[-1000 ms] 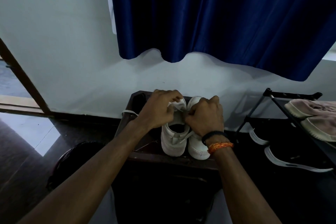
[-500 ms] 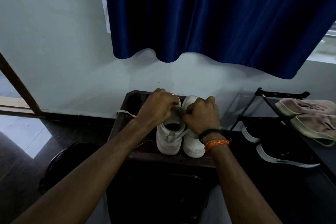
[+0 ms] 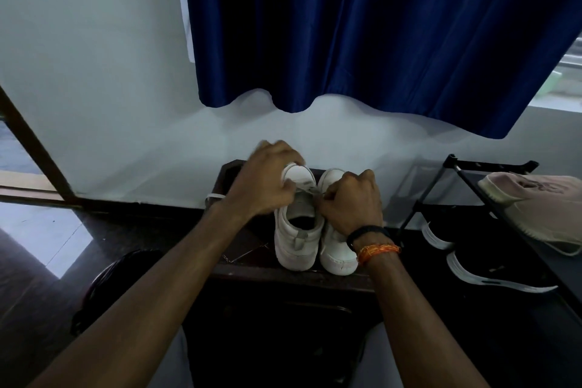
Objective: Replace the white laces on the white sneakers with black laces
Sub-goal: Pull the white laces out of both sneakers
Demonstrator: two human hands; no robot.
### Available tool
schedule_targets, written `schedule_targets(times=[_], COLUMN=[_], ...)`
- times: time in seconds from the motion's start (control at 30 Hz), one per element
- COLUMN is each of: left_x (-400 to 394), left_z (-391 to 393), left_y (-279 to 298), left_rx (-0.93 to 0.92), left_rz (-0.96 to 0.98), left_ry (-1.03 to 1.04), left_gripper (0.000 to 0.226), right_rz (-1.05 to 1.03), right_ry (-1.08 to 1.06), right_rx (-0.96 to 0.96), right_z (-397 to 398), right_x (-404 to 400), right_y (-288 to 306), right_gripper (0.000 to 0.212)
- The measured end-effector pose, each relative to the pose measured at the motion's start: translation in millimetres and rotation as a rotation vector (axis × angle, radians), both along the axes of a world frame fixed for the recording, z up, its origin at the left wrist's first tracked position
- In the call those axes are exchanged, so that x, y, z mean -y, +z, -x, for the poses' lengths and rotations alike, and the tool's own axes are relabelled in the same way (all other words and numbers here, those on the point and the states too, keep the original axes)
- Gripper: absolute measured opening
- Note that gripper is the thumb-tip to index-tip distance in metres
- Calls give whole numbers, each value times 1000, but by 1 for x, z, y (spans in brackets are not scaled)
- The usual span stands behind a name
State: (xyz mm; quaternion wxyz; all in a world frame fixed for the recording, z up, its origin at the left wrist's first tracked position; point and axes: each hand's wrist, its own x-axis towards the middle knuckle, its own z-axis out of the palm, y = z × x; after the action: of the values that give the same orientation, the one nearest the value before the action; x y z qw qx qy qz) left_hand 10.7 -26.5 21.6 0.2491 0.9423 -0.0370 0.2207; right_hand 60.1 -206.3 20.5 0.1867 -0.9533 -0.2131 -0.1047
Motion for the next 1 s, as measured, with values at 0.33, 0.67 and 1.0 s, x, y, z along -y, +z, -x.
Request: schedule_targets(times=[0.33,0.67,1.0], left_x=[23,-31,13], left_z=[-19,-1,1], left_y=[-17,0,-5], left_rx=[66,197,-90], left_rz=[-359,520,-19], left_ry=[-17,590,-117], left_gripper=[16,9,37], right_rz=[-60,-75,-9], right_ry=[16,-4,-15], right_rx=[-18,34,67], right_z=[-4,2,1], right_x=[7,6,1], right_y=[-5,-7,-6], right_gripper=[34,31,36])
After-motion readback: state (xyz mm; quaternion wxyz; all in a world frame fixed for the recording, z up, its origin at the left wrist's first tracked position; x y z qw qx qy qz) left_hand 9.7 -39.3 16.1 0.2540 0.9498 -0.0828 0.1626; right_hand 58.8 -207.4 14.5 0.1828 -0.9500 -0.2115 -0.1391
